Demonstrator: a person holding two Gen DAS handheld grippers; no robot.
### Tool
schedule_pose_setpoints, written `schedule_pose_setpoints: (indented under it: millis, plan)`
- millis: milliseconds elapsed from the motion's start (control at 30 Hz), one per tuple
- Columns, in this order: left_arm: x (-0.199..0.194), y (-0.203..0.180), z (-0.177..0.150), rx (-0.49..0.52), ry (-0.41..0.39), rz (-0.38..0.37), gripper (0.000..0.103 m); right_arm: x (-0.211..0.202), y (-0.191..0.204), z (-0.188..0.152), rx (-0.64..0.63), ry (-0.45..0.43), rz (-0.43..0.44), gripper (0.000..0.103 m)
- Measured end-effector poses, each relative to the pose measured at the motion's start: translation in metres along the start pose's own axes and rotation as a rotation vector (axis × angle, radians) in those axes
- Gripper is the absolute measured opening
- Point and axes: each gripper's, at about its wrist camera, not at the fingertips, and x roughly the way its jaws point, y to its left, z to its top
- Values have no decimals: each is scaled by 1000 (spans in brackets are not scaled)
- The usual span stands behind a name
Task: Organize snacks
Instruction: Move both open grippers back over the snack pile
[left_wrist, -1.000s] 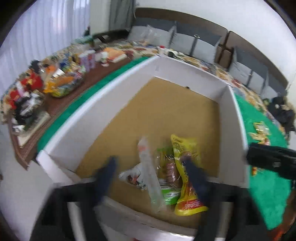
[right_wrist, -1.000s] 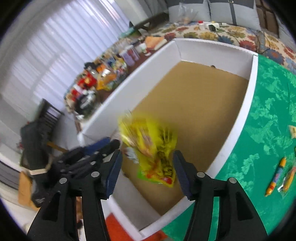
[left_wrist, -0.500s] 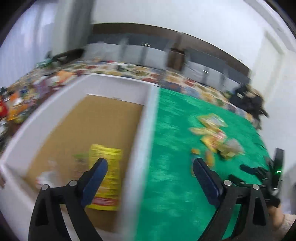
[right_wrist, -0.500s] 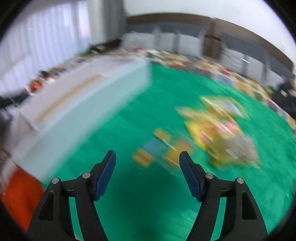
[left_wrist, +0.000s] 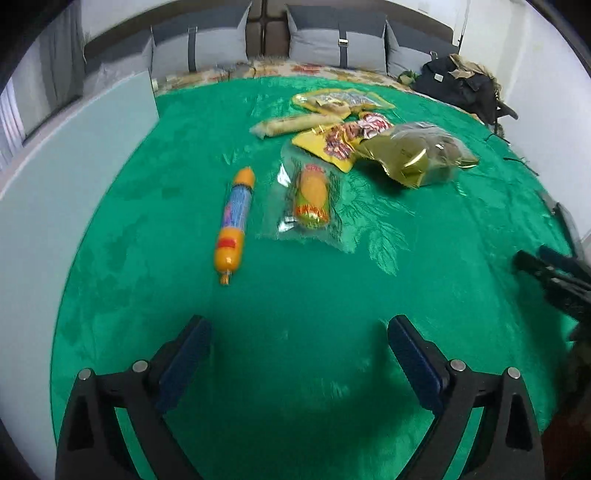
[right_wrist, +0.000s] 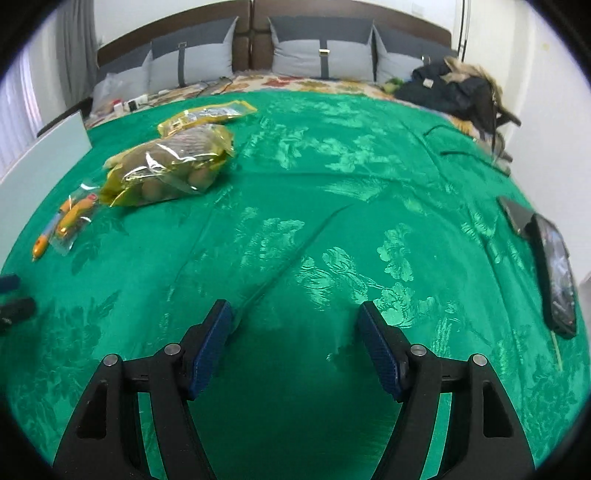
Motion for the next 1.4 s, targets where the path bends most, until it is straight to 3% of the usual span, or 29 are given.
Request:
schedule_pose_setpoints:
  millis: [167, 433, 1400]
  plan:
    - [8, -5, 1, 39, -21, 18, 103, 12, -4, 7, 5, 12, 12, 75]
    - [12, -5, 1, 27, -31, 27, 103, 3, 5, -5, 9, 20, 13, 84]
    - [13, -5, 1, 28, -33, 27, 103, 2, 6, -6, 10, 20, 12, 85]
